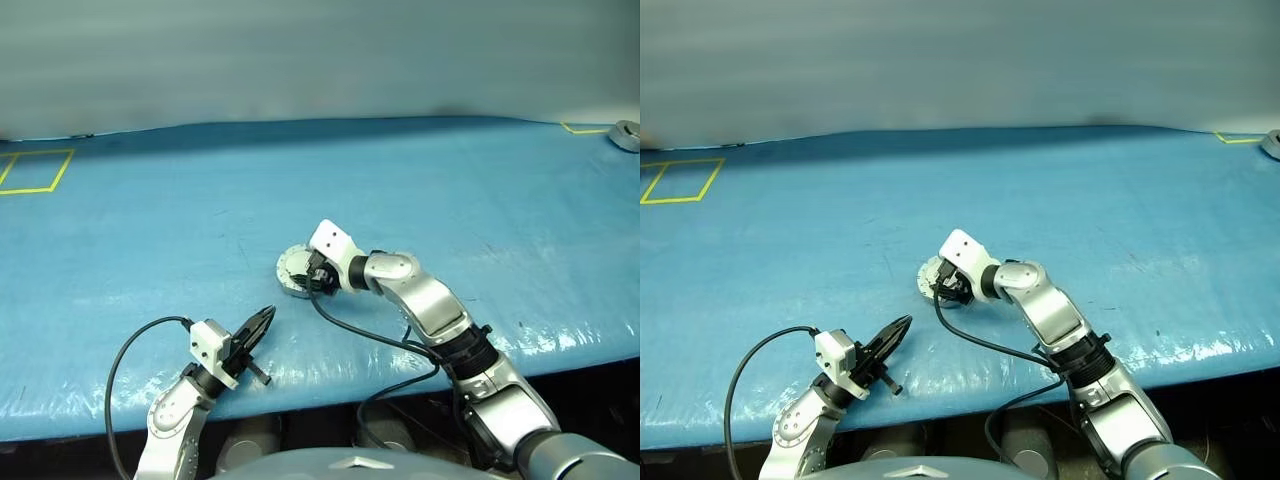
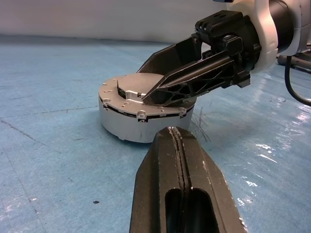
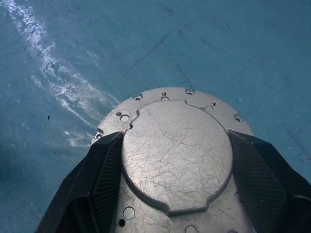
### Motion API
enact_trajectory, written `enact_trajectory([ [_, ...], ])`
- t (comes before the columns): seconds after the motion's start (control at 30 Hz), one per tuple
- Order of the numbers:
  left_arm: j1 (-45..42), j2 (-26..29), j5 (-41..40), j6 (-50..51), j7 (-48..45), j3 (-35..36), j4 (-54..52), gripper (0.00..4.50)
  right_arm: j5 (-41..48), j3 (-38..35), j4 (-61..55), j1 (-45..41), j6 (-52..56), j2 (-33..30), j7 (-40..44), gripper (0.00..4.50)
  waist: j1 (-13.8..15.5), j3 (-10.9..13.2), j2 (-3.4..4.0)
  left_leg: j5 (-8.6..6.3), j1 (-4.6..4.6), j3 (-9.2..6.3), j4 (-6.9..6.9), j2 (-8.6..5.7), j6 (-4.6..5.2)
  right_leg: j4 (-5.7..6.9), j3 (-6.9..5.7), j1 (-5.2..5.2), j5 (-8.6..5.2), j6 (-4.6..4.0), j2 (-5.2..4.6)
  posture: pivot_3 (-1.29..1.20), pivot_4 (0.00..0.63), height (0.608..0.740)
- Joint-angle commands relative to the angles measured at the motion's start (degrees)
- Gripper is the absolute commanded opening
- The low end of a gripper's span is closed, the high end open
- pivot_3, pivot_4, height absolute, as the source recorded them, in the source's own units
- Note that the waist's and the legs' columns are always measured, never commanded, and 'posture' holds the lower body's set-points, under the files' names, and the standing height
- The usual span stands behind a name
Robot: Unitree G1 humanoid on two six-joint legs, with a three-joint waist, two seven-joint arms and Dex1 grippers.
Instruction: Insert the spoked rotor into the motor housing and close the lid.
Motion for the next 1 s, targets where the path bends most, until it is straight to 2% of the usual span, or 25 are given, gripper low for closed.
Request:
enact_trajectory([
  [0.03,-0.2,0.2,-0.1,-0.8,-0.4,0.1,0.2,0.00,-2.6,1.8,2.5,3.5,3.8,-3.0,-1.2,3.03,0.0,0.0,0.00,0.00,-0.03,-0.02,-0.01,0.00,0.00,-0.03,-0.02,-0.01,-0.01,0.01,-0.01,0.00,0.150,0.740],
  [0.17,-0.4,0.2,0.0,-0.8,-0.5,0.0,0.4,0.00,-3.4,2.6,1.3,5.3,-3.1,-4.6,-0.5,3.03,0.1,0.0,0.02,-0.02,-0.18,-0.16,-0.08,-0.05,0.02,-0.30,-0.18,-0.01,0.00,0.08,-0.02,0.00,0.150,0.740],
  [0.43,-0.3,-0.6,-0.9,1.2,1.0,0.2,-0.9,0.00,-3.2,1.9,1.9,6.8,-3.7,-4.1,-1.9,3.03,0.1,0.0,0.02,-0.07,-0.30,-0.17,-0.14,-0.07,0.12,-0.62,-0.20,0.00,0.09,0.23,-0.05,0.00,0.150,0.740],
  [0.57,-1.3,-3.4,-3.0,14.0,12.3,2.6,-9.0,0.00,-2.8,1.9,1.3,7.9,-3.5,-3.0,-2.7,3.03,0.0,0.0,-0.02,-0.08,-0.31,-0.22,-0.11,-0.06,0.11,-0.61,-0.21,0.01,0.09,0.23,-0.07,0.00,0.150,0.740],
  [0.67,-4.8,-3.6,-7.9,23.4,17.4,5.3,-15.0,0.00,-2.8,2.0,1.1,8.3,-3.5,-2.8,-2.9,3.03,0.0,0.0,-0.02,-0.07,-0.29,-0.26,-0.10,-0.03,0.10,-0.60,-0.24,0.03,0.10,0.25,0.00,0.00,0.150,0.740],
  [0.77,-9.5,-2.2,-13.5,35.0,22.5,8.0,-19.8,0.00,-2.4,1.9,1.2,8.6,-5.2,-2.3,-2.9,3.03,-0.1,0.0,-0.02,-0.06,-0.27,-0.27,-0.10,-0.02,0.08,-0.58,-0.27,0.06,0.15,0.33,0.05,0.00,0.150,0.740],
  [0.87,-14.4,0.2,-23.4,49.5,26.6,9.8,-23.9,0.00,-1.8,0.8,2.2,9.0,-7.6,-0.6,-3.7,3.03,-0.2,0.0,-0.07,-0.06,-0.24,-0.29,-0.12,-0.03,0.07,-0.59,-0.27,0.07,0.28,0.56,0.11,0.00,0.150,0.740],
  [1.0,-17.5,3.4,-27.1,58.4,26.4,8.7,-25.3,0.00,-2.3,0.0,4.2,9.2,-8.4,1.3,-5.0,3.03,-0.9,0.0,-0.07,-0.09,-0.21,-0.25,-0.14,-0.04,0.00,-0.59,-0.19,0.05,0.29,0.55,0.16,0.00,0.150,0.740],
])
